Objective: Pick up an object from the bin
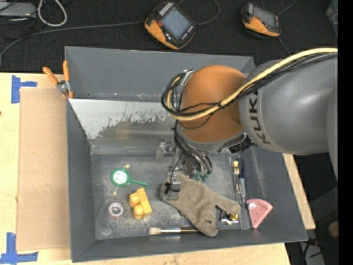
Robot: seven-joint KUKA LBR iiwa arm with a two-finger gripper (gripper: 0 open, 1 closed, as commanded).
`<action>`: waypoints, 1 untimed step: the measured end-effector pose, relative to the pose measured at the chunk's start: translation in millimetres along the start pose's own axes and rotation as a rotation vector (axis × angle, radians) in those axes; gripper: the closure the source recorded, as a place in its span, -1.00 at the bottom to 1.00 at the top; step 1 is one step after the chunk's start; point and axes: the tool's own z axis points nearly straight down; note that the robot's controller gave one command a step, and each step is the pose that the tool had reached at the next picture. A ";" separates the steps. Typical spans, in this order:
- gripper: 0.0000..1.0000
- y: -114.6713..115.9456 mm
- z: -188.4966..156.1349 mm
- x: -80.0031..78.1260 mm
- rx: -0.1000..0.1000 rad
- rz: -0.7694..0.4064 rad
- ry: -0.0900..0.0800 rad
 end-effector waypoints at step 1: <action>-1.00 -1.0 -4.2 -1.8 -0.001 0.005 -0.008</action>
Offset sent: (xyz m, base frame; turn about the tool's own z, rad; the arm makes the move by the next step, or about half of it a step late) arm 0.0260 0.0604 -0.1228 -0.0221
